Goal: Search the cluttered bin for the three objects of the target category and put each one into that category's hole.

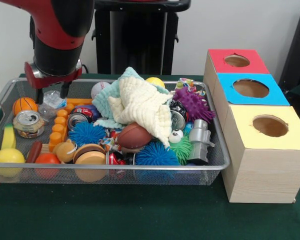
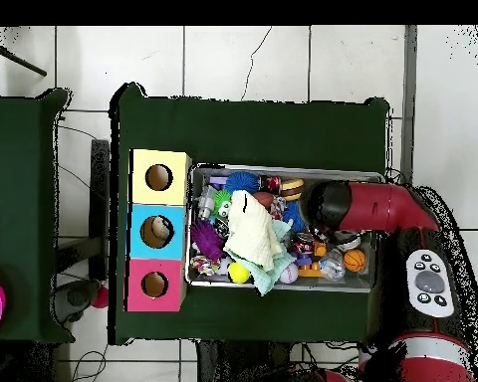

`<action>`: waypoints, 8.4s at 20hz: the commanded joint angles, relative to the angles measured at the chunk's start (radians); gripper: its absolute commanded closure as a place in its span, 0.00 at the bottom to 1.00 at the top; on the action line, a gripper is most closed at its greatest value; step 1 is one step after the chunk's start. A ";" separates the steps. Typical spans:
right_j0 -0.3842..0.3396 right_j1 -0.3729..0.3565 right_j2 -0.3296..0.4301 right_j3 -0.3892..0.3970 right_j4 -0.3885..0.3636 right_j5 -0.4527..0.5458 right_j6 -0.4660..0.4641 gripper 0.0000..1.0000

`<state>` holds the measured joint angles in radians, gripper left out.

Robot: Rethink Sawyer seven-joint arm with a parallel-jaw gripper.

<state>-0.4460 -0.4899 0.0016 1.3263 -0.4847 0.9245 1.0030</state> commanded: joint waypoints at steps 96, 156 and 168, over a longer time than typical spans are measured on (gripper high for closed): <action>-0.048 0.268 0.005 -0.006 -0.056 0.044 -0.007 0.00; -0.004 0.308 -0.003 -0.161 -0.361 0.054 -0.153 1.00; -0.058 0.149 0.117 -0.056 -0.076 0.243 -0.088 1.00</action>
<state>-0.4477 -0.2765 0.0156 1.2216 -0.6463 1.0831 1.0030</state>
